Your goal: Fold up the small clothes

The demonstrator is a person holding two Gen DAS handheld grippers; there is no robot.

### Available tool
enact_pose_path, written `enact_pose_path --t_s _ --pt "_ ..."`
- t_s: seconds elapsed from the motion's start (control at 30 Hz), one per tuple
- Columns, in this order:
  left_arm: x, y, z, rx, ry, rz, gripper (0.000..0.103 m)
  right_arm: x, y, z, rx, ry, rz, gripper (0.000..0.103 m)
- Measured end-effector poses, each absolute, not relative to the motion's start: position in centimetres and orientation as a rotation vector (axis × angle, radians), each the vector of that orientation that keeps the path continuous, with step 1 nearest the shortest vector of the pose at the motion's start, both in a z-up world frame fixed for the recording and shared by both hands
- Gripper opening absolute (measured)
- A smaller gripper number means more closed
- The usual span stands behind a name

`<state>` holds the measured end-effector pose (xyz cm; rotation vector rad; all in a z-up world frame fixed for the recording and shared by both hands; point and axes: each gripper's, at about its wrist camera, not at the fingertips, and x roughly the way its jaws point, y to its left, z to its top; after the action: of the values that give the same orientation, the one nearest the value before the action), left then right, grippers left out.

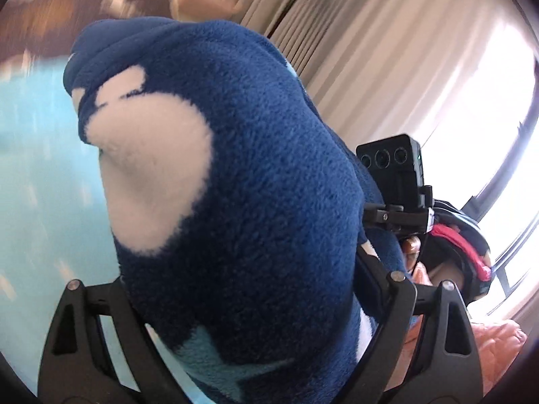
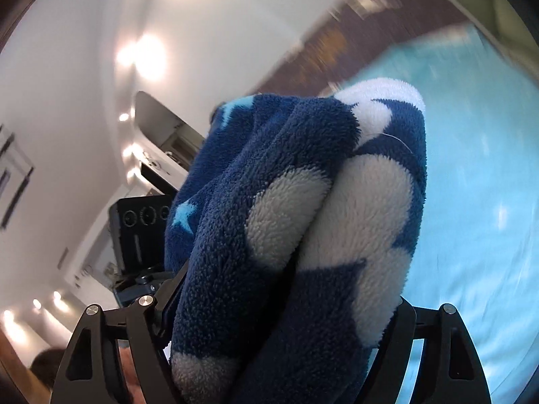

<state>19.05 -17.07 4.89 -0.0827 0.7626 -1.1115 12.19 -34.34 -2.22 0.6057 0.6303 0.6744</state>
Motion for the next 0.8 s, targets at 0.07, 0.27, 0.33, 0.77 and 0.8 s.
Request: enact_pose_path --t_s 0.07,0.27,0.33,0.77,0.8 --pt "19.5 -18.0 10.0 -0.031 0.68 -1.102 0.09 12.9 -34.7 2.2 0.563 0.567 0.682 0.082" --pt "20.9 -20.1 22.6 0.092 0.484 -1.084 0.092 15.0 -35.3 16.3 0.427 0.391 0.676 0.082" --pt "22.5 -21.1 25.6 0.115 0.441 -1.069 0.093 15.5 -35.6 19.4 0.389 0.358 0.668 0.082" --pt "40.0 -26.4 19.4 0.013 0.588 -0.961 0.097 31.1 -40.6 16.6 0.511 0.436 0.566 0.083" --pt "41.6 -26.0 17.8 0.0 0.608 -0.962 0.097 32.6 -40.5 15.2 0.524 0.451 0.562 0.083"
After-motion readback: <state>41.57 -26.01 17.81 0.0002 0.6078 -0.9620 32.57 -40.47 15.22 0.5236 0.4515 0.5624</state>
